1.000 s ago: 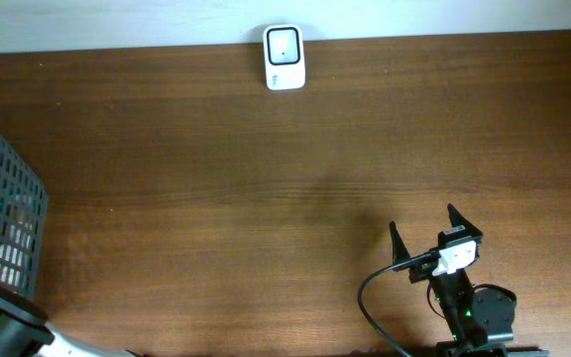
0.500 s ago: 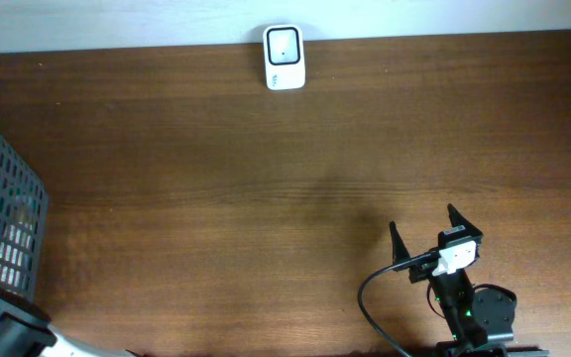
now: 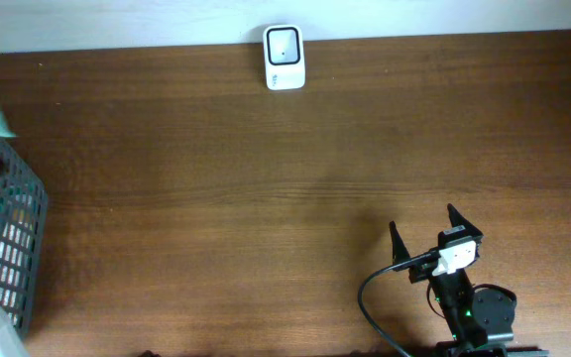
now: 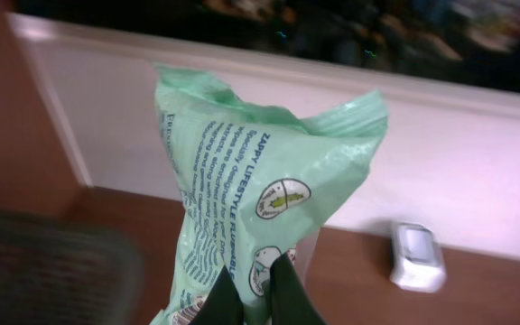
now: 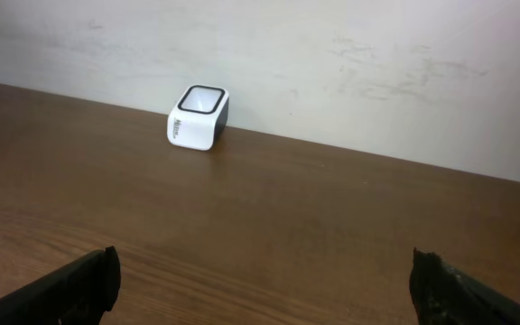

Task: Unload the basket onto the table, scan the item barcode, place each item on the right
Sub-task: 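Carry the mint-green packet to the table centre and release it, then reach the left gripper into the basket and grasp the orange packet, then place the orange packet beside the mint-green packet with the left gripper, then reach the left gripper into the basket and grasp the green-white pouch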

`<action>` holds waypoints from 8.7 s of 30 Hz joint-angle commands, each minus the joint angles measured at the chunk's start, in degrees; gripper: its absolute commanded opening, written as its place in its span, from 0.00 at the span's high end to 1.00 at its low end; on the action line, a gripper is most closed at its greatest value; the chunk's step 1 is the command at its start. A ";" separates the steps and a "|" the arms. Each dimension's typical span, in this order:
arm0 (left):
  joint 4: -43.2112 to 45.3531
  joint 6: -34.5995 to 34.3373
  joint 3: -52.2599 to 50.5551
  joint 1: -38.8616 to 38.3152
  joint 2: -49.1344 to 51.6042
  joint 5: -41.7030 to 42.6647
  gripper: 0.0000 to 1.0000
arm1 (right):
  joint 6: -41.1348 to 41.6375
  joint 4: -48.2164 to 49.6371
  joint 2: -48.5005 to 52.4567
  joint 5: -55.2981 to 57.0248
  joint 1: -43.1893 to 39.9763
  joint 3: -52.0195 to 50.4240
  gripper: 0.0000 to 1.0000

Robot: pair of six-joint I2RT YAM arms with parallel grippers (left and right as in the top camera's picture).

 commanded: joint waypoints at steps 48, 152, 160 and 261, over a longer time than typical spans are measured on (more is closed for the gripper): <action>-9.70 0.96 8.48 -29.83 14.71 -23.02 0.01 | -0.22 -0.28 -0.39 -0.15 -0.37 -0.31 0.02; -3.21 3.34 -8.63 -60.46 48.06 -24.74 0.31 | -0.20 -0.28 -0.37 -0.15 -0.37 -0.31 0.02; -11.08 3.43 4.68 -53.09 35.52 -27.67 0.01 | -0.20 -0.28 -0.37 -0.15 -0.37 -0.31 0.02; -9.18 3.41 -10.82 17.51 35.19 -23.10 0.05 | -0.20 -0.28 -0.37 -0.15 -0.37 -0.31 0.02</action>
